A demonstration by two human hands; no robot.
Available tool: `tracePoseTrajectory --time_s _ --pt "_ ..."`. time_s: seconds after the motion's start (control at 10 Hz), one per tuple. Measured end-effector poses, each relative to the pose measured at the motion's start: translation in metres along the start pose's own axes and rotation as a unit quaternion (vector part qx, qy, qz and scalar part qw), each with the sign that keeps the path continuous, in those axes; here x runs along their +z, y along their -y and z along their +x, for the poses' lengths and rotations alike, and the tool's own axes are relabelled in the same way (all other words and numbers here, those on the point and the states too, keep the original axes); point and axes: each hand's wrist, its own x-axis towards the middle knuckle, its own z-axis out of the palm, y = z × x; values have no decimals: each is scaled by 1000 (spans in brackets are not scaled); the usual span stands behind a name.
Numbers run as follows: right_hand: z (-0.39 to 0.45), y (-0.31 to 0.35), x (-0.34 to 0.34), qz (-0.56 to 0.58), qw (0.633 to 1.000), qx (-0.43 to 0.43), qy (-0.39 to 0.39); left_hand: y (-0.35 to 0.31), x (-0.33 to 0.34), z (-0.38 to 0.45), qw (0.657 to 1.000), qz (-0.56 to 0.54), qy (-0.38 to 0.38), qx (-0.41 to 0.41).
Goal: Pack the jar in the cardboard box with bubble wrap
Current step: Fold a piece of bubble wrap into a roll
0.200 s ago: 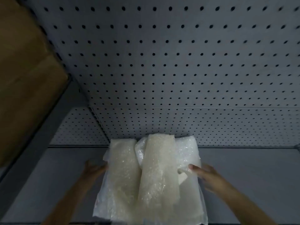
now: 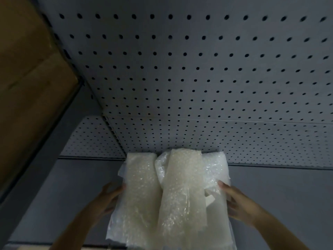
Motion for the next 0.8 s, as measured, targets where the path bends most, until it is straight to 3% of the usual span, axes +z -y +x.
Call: tracePoseTrajectory --time_s 0.2,0.5,0.8 --pt "12 10 0 -25 997 55 43 -33 19 -25 996 -57 59 -32" --pt "3 11 19 -95 995 -29 27 -31 32 -20 994 -82 64 32" --pt "-18 3 23 -117 987 -109 -10 -41 55 -54 982 -90 124 106"
